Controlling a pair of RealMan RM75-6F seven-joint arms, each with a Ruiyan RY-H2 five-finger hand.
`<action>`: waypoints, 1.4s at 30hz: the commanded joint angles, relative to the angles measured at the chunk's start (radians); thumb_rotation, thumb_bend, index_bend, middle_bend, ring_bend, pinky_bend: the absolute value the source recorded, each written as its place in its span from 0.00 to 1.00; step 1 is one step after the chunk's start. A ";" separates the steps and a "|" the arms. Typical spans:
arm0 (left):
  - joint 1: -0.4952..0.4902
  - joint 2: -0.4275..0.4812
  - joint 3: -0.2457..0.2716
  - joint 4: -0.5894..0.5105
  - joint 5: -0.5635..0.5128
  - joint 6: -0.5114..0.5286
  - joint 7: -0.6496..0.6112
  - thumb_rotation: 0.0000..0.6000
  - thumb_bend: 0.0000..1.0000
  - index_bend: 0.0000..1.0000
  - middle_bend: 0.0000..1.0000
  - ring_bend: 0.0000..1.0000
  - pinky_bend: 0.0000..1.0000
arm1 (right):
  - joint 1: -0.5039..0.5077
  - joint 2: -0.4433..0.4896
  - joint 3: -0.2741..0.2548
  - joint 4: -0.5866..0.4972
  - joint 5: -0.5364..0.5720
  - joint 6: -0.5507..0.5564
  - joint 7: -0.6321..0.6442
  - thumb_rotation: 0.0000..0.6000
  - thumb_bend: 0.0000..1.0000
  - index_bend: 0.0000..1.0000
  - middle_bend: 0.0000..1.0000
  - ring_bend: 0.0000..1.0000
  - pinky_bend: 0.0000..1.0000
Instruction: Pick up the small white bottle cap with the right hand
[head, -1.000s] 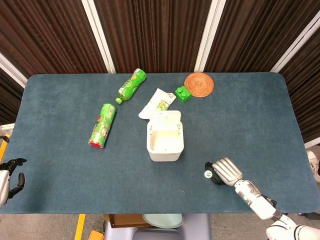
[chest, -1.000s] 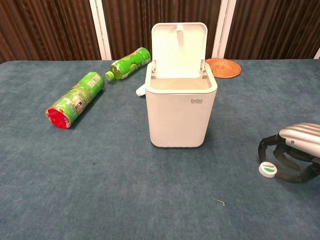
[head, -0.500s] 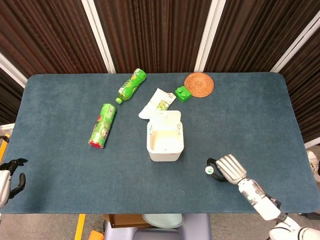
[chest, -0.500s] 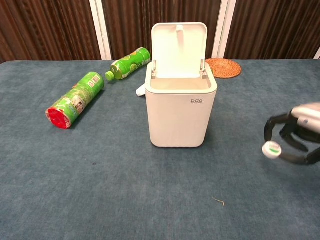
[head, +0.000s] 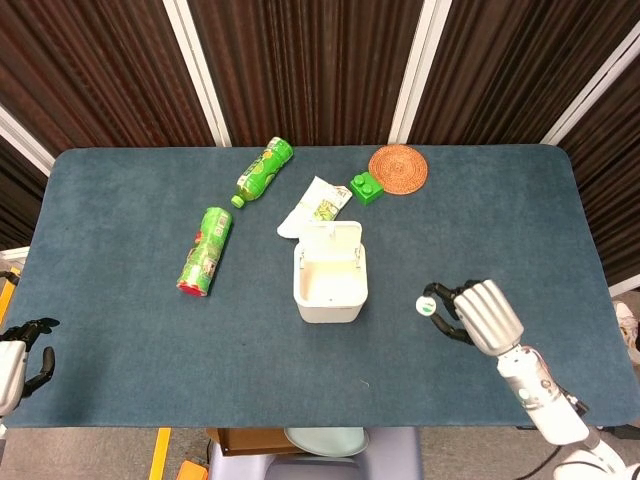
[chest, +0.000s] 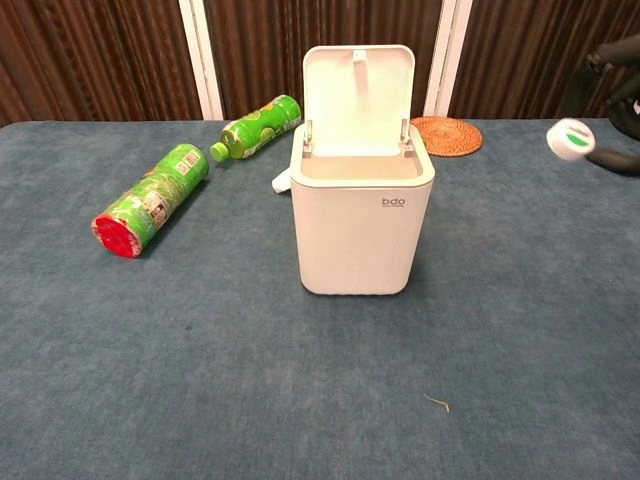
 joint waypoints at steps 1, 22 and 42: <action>-0.001 0.000 0.001 0.001 -0.001 -0.003 0.000 1.00 0.58 0.32 0.38 0.39 0.52 | 0.064 -0.020 0.061 -0.026 0.076 -0.088 -0.050 1.00 0.43 0.63 0.90 0.95 0.91; -0.007 0.001 0.007 0.003 0.004 -0.017 -0.006 1.00 0.58 0.32 0.38 0.39 0.52 | 0.258 -0.253 0.152 0.097 0.209 -0.260 -0.123 1.00 0.26 0.53 0.90 0.95 0.91; -0.013 -0.011 0.009 0.005 0.006 -0.021 0.021 1.00 0.58 0.32 0.38 0.39 0.52 | -0.189 0.009 -0.038 0.037 0.014 0.344 -0.237 1.00 0.11 0.43 0.87 0.87 0.88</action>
